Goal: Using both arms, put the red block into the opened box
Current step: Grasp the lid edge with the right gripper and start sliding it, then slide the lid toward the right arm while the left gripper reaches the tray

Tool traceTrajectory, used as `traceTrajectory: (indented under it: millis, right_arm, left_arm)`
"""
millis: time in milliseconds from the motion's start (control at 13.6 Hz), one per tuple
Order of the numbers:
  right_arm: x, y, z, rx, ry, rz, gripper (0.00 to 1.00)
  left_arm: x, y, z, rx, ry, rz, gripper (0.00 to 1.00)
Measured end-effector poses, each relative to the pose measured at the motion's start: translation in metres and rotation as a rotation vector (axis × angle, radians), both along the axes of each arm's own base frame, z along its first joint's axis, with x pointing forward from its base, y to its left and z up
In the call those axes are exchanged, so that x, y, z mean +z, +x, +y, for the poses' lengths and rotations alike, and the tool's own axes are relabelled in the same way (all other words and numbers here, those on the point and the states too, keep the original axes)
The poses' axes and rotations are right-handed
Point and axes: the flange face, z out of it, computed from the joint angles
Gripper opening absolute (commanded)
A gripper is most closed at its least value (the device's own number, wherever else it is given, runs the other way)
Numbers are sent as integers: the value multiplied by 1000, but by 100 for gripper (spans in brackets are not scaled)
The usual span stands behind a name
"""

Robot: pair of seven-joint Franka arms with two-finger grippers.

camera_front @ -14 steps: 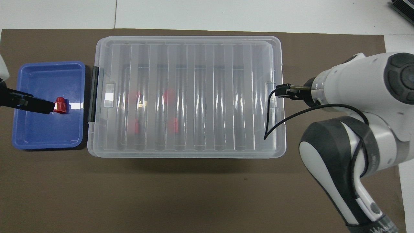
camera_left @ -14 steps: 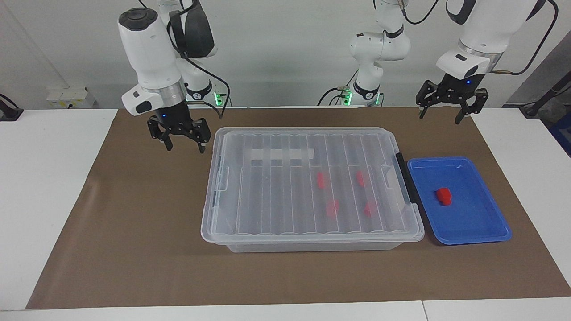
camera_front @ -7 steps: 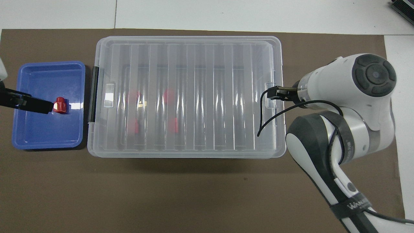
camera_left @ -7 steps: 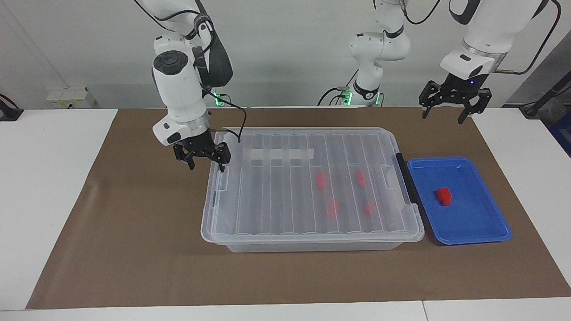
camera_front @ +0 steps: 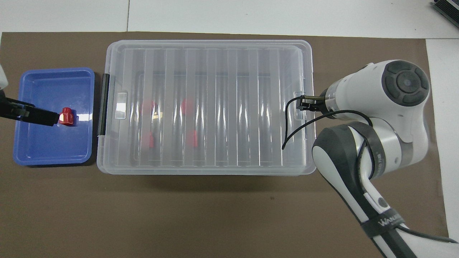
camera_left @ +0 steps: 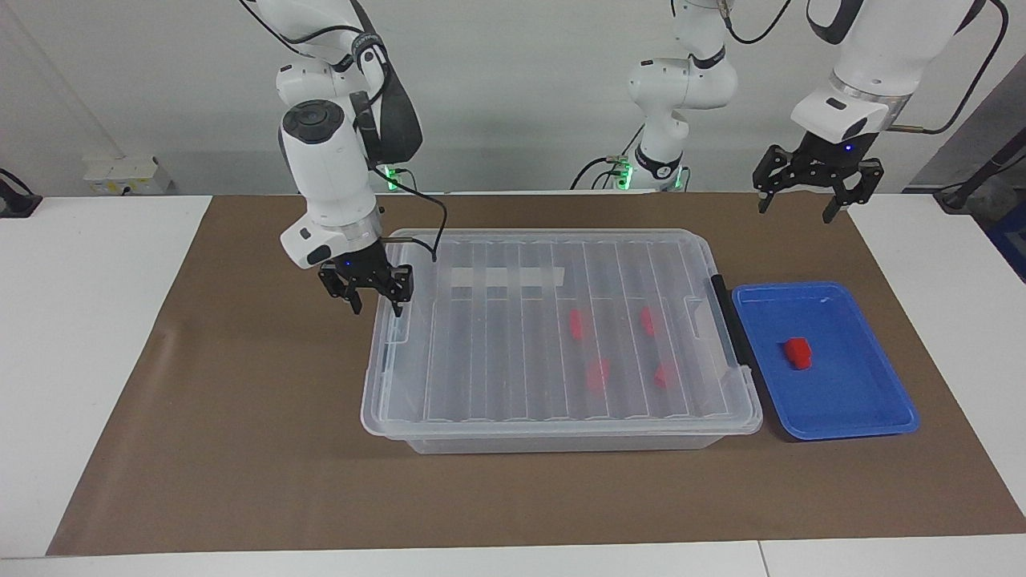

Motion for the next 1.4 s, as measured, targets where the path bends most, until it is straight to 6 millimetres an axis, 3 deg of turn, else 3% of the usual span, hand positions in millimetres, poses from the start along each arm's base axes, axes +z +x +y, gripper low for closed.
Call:
traceTrajectory:
  millis: [147, 661, 1395]
  right_arm:
    - [0, 1, -4, 3, -2, 1, 62]
    - [-2, 4, -20, 51, -14, 8, 62]
    - [-4, 14, -94, 163, -44, 26, 63]
  left_arm:
    - [0, 0, 0, 0, 0, 0, 100]
    - [0, 0, 0, 0, 0, 0, 100]
    - [0, -9, -7, -14, 5, 44, 100]
